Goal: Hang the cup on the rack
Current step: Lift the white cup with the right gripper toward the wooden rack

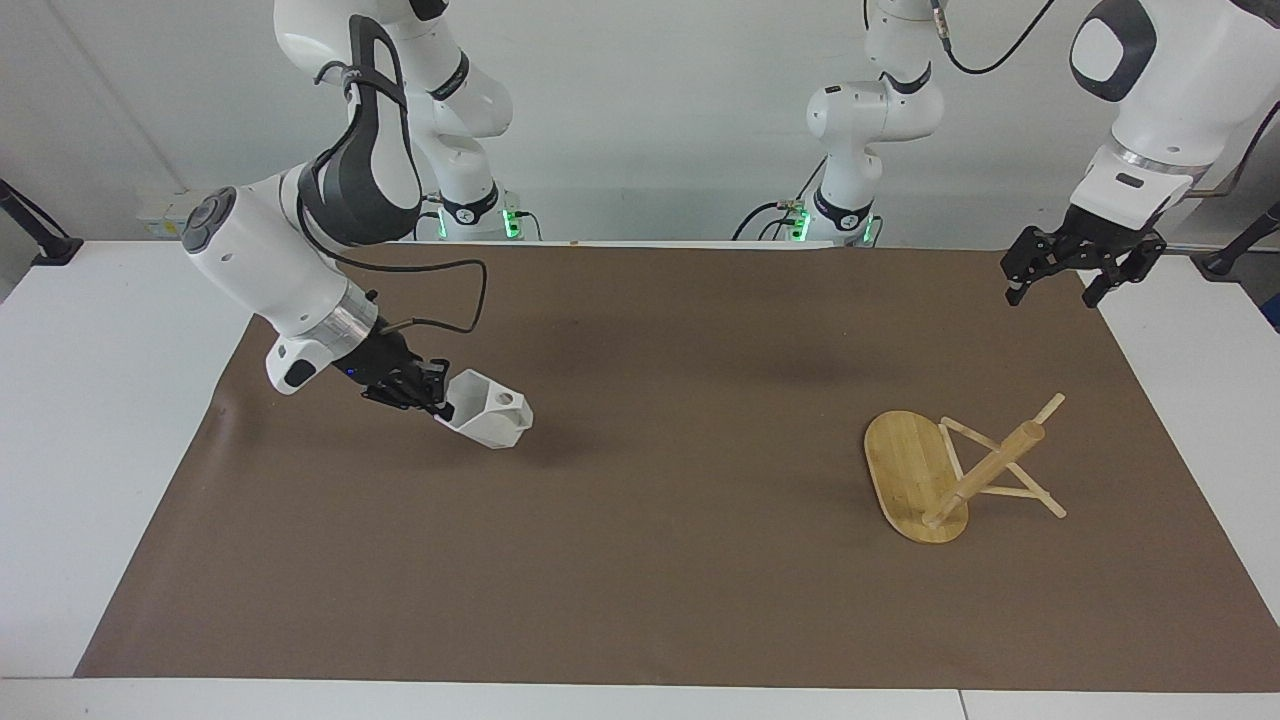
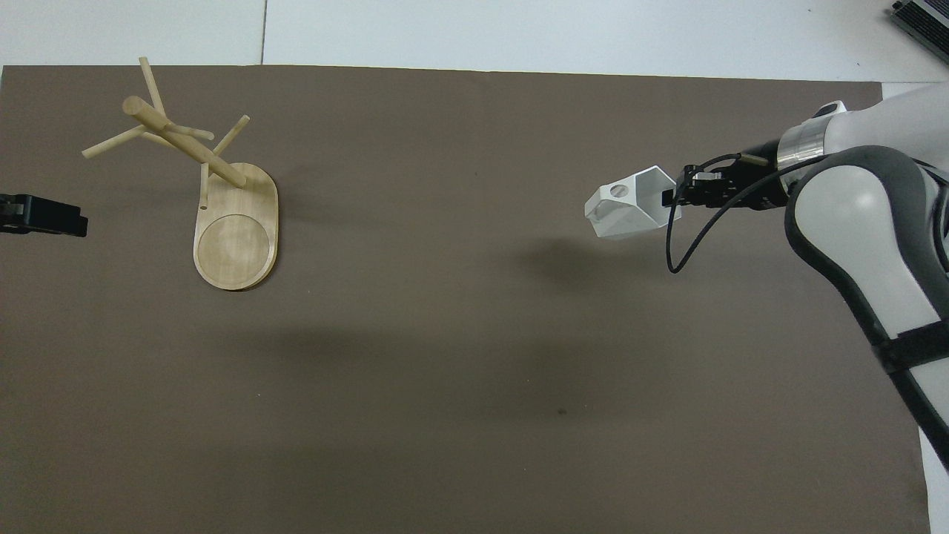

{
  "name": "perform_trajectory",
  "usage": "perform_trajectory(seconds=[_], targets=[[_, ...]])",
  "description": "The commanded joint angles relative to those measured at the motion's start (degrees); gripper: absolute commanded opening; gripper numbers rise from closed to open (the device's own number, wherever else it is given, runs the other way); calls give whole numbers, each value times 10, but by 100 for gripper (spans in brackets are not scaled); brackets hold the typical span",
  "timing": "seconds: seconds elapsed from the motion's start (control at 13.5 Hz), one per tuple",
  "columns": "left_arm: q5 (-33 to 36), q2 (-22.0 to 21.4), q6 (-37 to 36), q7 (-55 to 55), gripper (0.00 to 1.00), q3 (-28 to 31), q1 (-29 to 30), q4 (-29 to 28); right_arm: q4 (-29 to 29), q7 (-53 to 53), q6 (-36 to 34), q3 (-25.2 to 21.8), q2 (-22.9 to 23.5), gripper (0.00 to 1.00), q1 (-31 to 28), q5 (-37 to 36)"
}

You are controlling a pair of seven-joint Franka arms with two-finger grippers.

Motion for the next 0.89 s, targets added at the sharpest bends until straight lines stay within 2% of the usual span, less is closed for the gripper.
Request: perform_trajectory(seconds=[0.0,0.07,0.44,0.81], targets=[[6,-16,9,8,100,-4,6,-20,9,-13,-14,33,1,0,-6,50],[7,-17,9,8,100,-4,6,-20,10,-10,-11,57,1,0,-6,86],[7,-17,9,8,100,-4,6,-20,10,0,-8,106,2,0,-6,237],[7,-17,9,8,100,-4,6,-20,9,-5,21,158,3,0,-5,323]])
